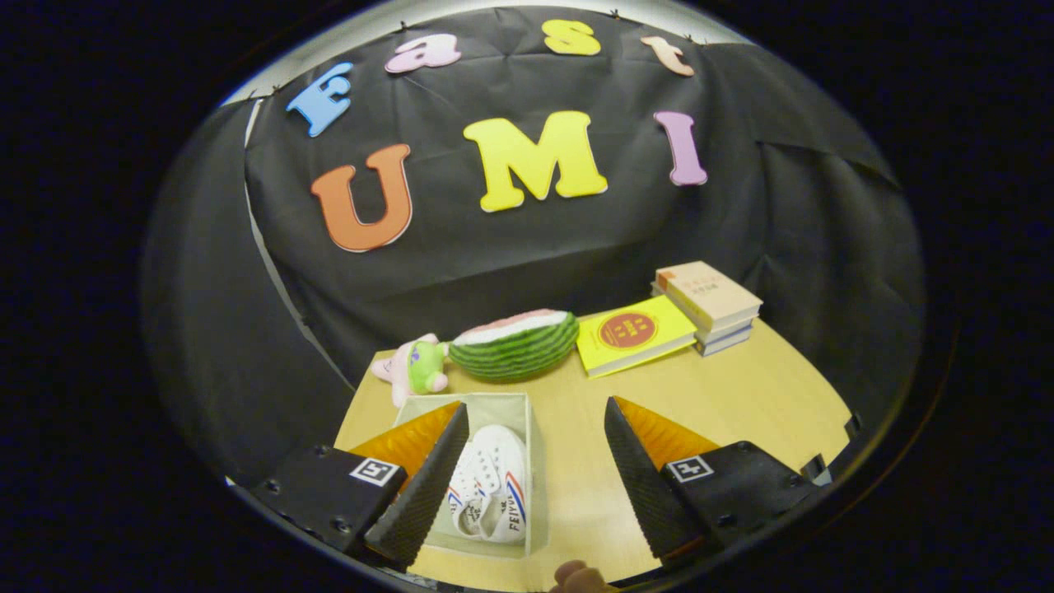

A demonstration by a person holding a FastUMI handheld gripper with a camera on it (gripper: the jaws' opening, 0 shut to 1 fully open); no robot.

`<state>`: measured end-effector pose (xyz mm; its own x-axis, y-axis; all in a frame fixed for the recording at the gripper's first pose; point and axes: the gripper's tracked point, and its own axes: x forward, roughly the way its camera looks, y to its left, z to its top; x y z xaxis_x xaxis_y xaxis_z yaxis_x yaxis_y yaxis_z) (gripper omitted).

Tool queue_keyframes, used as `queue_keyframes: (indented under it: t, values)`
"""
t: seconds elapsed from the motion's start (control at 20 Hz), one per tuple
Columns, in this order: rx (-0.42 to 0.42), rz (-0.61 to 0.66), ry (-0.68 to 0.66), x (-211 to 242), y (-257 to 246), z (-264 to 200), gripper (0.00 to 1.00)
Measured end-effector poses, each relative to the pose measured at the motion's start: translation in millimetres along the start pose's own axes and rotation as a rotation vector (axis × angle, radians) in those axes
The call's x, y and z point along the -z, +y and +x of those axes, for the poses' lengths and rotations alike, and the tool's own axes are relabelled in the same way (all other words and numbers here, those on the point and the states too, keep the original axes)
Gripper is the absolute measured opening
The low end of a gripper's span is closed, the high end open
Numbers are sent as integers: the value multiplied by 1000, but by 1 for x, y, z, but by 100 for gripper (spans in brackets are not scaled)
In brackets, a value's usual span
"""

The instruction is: Open the storage box then place both shoes into the box .Put the left shoe in first, then the right shoe, with the right side of both shoes facing outward in a uniform manner.

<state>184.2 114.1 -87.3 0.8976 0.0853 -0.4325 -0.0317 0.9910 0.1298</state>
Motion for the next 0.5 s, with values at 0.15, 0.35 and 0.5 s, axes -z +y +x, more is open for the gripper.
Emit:
queue_keyframes:
  t: [0.15, 0.35, 0.5]
  values:
    - [6, -34, -93, -25, -7, -33, 100]
    - [16, -84, -235, -53, -18, -78, 100]
    - [46, -125, -306, -61, -29, -110, 100]
